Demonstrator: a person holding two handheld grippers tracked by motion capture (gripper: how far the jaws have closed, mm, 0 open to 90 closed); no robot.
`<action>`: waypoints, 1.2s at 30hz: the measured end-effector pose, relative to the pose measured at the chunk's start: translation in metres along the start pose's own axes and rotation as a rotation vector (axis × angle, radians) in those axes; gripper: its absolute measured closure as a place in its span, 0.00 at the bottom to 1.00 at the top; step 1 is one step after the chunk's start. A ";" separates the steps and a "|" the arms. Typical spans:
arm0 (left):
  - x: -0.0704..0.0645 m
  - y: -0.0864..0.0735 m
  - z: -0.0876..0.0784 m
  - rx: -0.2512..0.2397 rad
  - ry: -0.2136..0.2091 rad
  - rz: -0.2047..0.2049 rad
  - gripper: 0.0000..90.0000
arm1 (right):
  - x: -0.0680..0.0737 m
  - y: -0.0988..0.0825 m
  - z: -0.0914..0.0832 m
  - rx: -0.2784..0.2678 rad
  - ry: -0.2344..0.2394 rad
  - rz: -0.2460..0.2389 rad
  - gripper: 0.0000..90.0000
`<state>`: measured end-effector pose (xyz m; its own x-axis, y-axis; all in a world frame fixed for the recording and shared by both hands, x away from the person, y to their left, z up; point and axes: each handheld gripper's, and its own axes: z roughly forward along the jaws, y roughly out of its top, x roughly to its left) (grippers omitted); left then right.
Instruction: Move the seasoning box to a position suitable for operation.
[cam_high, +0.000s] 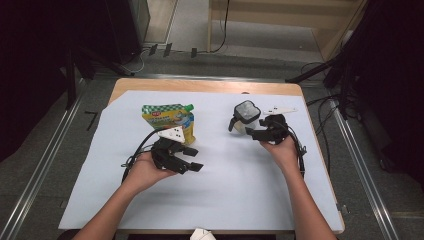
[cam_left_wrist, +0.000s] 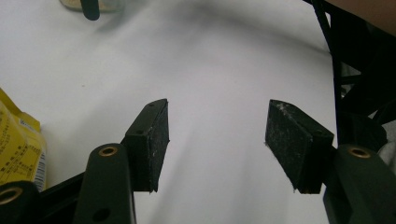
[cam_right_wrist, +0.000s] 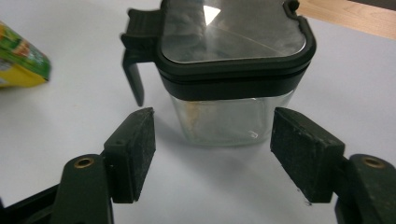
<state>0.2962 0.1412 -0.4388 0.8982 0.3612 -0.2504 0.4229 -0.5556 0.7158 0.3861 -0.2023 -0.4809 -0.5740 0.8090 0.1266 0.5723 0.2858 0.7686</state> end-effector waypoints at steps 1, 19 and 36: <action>0.000 -0.001 0.000 0.001 0.001 -0.002 0.45 | -0.001 -0.001 0.004 -0.003 0.000 -0.002 0.33; -0.005 -0.012 -0.003 0.010 0.011 -0.017 0.46 | -0.002 0.003 0.051 -0.072 -0.066 0.002 0.16; -0.008 -0.018 -0.005 0.012 0.019 -0.037 0.48 | -0.004 0.004 0.067 -0.121 -0.055 0.000 0.17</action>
<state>0.2810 0.1524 -0.4466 0.8796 0.3959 -0.2637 0.4572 -0.5506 0.6985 0.4301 -0.1700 -0.5200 -0.5392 0.8368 0.0950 0.4956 0.2241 0.8392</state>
